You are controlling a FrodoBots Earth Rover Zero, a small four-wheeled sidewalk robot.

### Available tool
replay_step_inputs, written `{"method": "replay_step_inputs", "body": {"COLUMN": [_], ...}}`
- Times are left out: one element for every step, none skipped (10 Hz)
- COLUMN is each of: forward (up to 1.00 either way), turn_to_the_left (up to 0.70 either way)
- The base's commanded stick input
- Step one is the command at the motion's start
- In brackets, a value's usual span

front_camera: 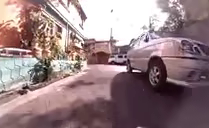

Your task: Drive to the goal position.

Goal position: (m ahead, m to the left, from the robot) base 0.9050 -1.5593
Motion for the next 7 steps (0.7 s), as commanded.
{"method": "replay_step_inputs", "body": {"forward": [1.00, 1.00, 1.00, 1.00, 1.00, 1.00, 1.00], "turn_to_the_left": [0.00, 0.00, 0.00, 0.00, 0.00, 0.00, 0.00]}}
